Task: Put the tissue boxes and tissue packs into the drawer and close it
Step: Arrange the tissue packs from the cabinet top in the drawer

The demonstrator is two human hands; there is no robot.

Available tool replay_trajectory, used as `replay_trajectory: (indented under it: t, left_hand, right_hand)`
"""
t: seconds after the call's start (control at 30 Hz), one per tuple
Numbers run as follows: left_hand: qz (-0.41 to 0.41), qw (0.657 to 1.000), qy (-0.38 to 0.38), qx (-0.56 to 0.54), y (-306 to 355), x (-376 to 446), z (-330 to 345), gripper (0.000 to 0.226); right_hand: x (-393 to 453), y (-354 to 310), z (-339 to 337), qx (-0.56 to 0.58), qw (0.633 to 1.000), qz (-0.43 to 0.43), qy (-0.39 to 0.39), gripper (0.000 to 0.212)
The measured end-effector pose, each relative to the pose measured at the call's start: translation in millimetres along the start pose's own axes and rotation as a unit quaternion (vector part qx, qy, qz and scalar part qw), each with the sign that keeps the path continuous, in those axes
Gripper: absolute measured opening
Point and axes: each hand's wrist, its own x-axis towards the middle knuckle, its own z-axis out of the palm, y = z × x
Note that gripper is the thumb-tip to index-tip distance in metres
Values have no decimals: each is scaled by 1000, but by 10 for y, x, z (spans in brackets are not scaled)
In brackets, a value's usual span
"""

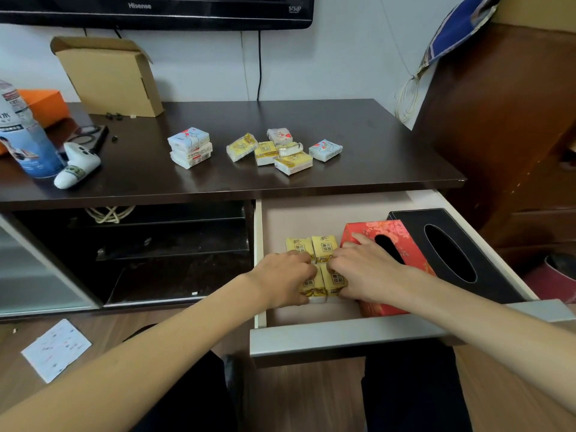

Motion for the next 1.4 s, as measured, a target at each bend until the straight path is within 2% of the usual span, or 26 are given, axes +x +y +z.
replay_trajectory:
  t: [0.2,0.3,0.4,0.53,0.63,0.73,0.8,0.9,0.97,1.03,1.2,1.4]
  left_hand:
    - [-1,1000,12,3,-1,-8,23,47]
    - [-10,999,30,-22,-45,-28,-51,46]
    - [-29,996,70,-51,-184,-50,-235,41]
    - [-93,990,95,-42,-540,-33,-554,42]
    - [-149,977,135,-63,-875,41,-786,41]
    - [-206,960,167,-93,-1200,180,-954,50]
    - [-228,951,180,-102,-1393,292,-1017,54]
    - [-247,943,193,-110,-1644,480,-1052,59]
    - [-246,944,186,-114,-1766,628,-1051,57]
    - [-235,949,173,-116,-1857,793,-1044,55]
    - [-177,969,163,-55,-2042,1193,-1080,67]
    - [-199,978,62,-13,-2297,1488,-1062,85]
  right_hand:
    - [-24,7,-24,15,1000,-6,14,27]
    - [-62,66,-74,96,994,5,60,20]
    - [-54,215,-215,235,961,53,135,18]
    - [199,485,-502,330,917,118,189,24]
    - [564,664,-724,373,896,154,185,35]
    - [987,747,-882,406,883,170,160,49]
    - [1248,750,-905,412,877,186,166,44]
    - [1550,725,-872,407,871,213,174,60]
    - [1683,717,-838,391,872,232,184,74]
    - [1783,730,-801,379,871,244,195,78]
    - [1866,828,-712,341,888,227,208,67]
    - [1566,1035,-605,363,889,219,172,84]
